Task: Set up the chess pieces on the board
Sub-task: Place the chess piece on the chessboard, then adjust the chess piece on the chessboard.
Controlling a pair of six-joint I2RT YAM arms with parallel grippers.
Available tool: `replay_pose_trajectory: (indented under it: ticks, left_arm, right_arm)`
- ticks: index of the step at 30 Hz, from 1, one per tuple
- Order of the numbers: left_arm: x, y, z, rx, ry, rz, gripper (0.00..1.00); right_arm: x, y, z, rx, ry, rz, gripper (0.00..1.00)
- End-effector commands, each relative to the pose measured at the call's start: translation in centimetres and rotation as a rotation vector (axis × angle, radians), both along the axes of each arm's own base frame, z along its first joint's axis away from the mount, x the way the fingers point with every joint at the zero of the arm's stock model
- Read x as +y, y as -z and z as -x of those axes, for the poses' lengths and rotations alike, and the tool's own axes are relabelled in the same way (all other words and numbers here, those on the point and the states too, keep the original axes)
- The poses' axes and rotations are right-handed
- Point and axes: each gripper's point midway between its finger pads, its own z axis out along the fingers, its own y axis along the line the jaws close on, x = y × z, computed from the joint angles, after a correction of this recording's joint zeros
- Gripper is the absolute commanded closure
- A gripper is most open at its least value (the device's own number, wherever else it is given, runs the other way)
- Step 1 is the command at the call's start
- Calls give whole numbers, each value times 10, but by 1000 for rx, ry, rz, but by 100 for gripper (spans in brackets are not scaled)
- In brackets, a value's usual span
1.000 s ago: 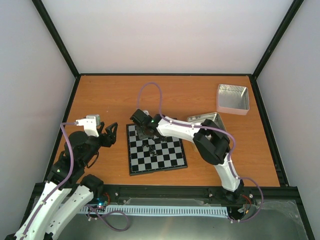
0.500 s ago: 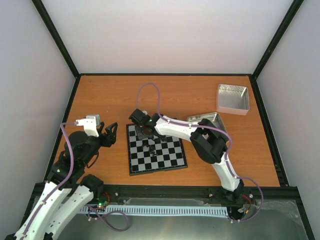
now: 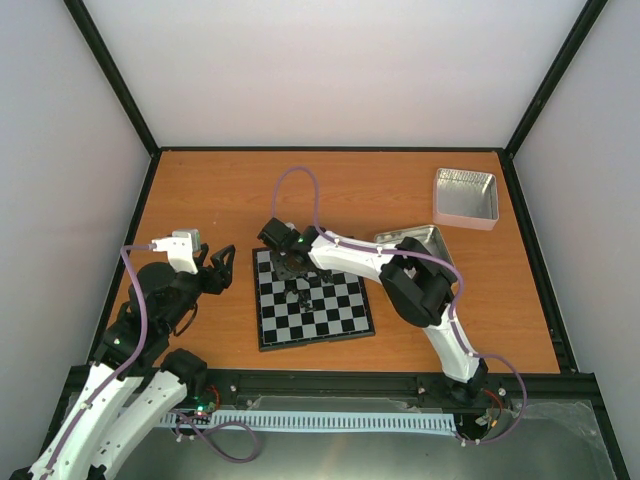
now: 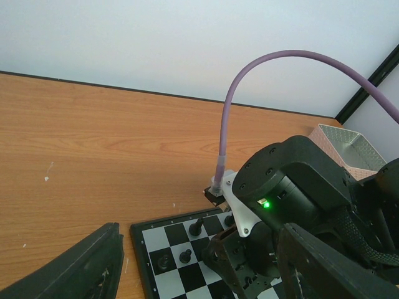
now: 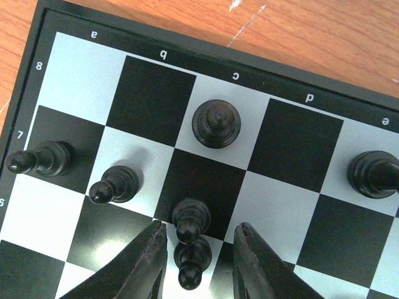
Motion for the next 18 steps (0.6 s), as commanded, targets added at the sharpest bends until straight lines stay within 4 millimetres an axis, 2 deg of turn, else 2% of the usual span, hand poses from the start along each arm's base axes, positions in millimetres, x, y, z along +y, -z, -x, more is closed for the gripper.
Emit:
replay_pose_trajectory:
  ticks: [1, 10, 18]
  left_arm:
    - [0, -5, 1, -15, 1, 12, 31]
    - [-1, -5, 1, -14, 3, 11, 31]
    - [-1, -4, 1, -13, 1, 11, 31]
  right_arm:
    - [2, -9, 1, 2, -14, -14, 69]
    - [-1, -12, 3, -1, -26, -14, 88]
    - [-12, -20, 6, -18, -8, -9, 92]
